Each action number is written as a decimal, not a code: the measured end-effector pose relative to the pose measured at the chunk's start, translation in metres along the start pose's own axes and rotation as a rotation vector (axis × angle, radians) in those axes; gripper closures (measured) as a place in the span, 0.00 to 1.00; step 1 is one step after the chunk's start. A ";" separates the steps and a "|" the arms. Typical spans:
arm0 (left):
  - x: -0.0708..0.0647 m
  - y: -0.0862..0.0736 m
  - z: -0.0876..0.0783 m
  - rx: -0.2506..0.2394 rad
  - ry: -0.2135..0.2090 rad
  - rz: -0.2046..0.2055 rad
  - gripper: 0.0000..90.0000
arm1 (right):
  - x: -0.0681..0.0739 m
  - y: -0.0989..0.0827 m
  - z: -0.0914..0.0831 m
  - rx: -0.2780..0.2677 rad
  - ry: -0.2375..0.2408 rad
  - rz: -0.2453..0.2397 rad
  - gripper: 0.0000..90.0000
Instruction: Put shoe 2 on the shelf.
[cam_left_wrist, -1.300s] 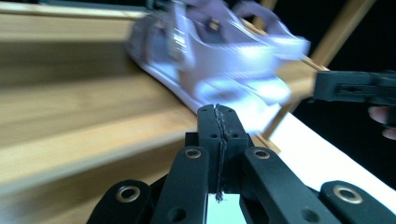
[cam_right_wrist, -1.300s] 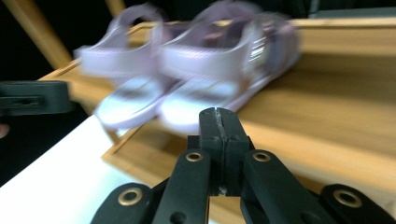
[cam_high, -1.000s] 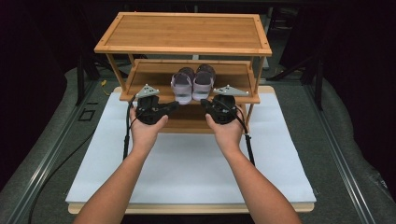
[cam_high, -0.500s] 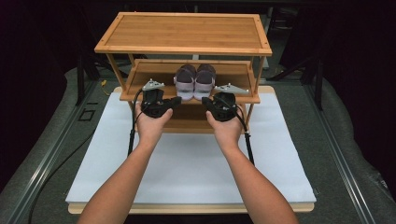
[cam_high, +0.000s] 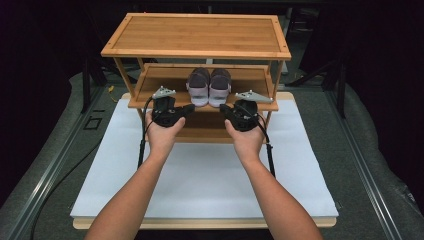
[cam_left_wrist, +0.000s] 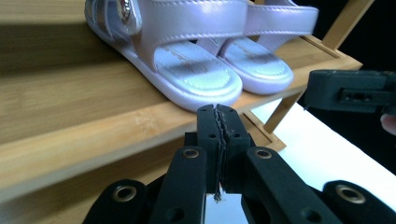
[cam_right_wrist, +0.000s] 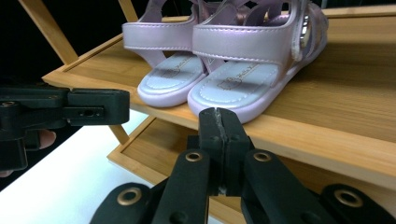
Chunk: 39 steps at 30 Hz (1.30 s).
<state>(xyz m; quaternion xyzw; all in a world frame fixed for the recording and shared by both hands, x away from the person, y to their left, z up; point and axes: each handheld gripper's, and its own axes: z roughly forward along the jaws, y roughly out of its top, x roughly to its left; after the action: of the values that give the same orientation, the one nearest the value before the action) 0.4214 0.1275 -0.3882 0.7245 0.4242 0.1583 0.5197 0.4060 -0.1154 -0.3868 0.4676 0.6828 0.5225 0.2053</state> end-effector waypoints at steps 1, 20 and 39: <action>-0.001 -0.002 -0.003 0.001 0.002 0.012 0.98 | 0.001 -0.001 -0.003 -0.002 -0.009 -0.014 1.00; 0.011 -0.085 -0.067 0.059 -0.006 0.059 1.00 | -0.014 -0.066 -0.070 0.073 -0.119 -0.104 1.00; 0.046 -0.166 -0.084 0.201 0.093 0.023 0.99 | -0.042 -0.158 -0.084 0.235 -0.152 -0.145 1.00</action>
<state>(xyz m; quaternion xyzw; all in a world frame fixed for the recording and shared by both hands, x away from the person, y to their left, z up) 0.3174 0.2322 -0.5105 0.7696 0.4533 0.1546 0.4224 0.2947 -0.1982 -0.5074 0.4762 0.7536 0.3858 0.2376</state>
